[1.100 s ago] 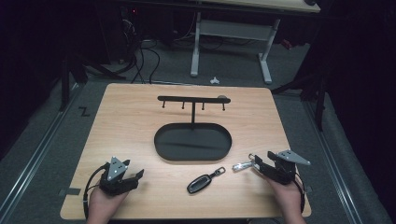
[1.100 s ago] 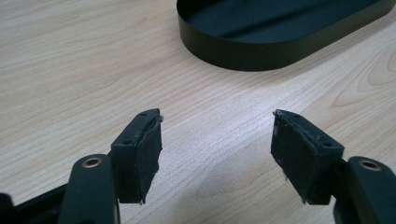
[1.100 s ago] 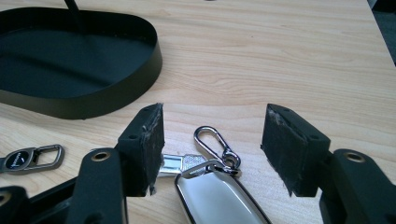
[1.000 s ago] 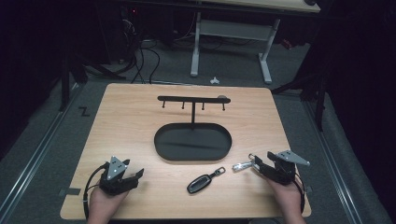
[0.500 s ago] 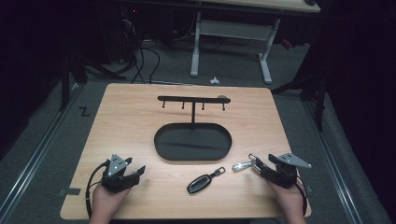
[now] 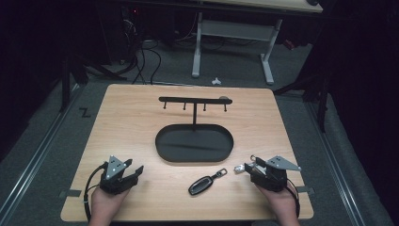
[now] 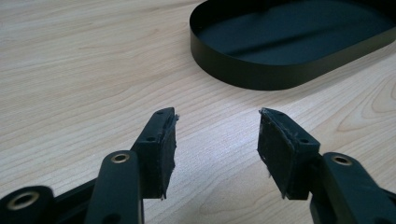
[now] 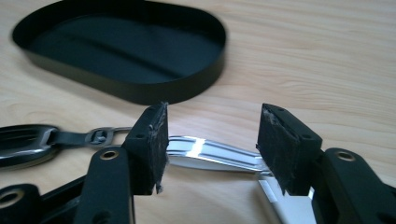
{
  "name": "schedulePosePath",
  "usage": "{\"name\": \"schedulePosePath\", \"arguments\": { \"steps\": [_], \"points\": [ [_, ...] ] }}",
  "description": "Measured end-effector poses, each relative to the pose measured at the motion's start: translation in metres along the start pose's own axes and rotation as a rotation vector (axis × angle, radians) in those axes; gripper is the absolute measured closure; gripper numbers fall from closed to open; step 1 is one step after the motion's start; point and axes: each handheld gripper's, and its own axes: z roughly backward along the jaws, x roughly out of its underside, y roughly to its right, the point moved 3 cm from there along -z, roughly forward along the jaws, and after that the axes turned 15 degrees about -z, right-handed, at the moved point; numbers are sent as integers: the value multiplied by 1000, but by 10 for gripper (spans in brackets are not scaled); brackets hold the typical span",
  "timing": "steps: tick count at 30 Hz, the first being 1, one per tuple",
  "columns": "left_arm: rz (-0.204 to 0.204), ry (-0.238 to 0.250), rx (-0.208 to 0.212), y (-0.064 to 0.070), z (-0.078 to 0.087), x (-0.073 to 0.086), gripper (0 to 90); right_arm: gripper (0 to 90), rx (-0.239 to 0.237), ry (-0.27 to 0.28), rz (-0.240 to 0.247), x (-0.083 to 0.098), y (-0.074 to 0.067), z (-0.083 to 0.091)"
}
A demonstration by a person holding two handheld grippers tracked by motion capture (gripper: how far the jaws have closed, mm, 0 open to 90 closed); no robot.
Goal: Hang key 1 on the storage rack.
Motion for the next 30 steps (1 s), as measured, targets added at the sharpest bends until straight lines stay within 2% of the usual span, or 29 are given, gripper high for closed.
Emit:
{"name": "schedulePosePath", "arguments": {
  "steps": [3,5,6,11,14,16,19,20,25,26,29,30],
  "points": [
    [-11,6,7,4,0,-3,514,498,-47,-39,18,6,-14,-4],
    [-20,9,10,7,-1,-5,541,536,-88,-72,47,12,-30,-8],
    [-23,9,16,9,-1,-6,541,536,-88,-72,47,12,-30,-8],
    [-45,8,50,23,-5,-14,627,634,-152,-126,103,22,-57,-17],
    [-49,15,87,33,-8,-19,658,666,-170,-151,107,26,-63,-21],
    [-72,13,113,44,-11,-23,705,728,-189,-189,133,32,-70,-25],
    [-96,11,129,51,-13,-26,735,772,-196,-203,149,34,-75,-27],
    [-105,12,131,54,-13,-27,744,809,-199,-198,170,35,-80,-30],
    [-108,21,122,55,-12,-28,690,862,-215,-177,173,32,-94,-34],
    [-106,23,115,54,-11,-28,690,877,-222,-170,181,32,-99,-36],
    [-93,26,106,48,-10,-25,613,900,-245,-167,222,34,-119,-42],
    [-92,25,102,47,-10,-24,613,900,-245,-167,222,34,-119,-42]
  ]
}}
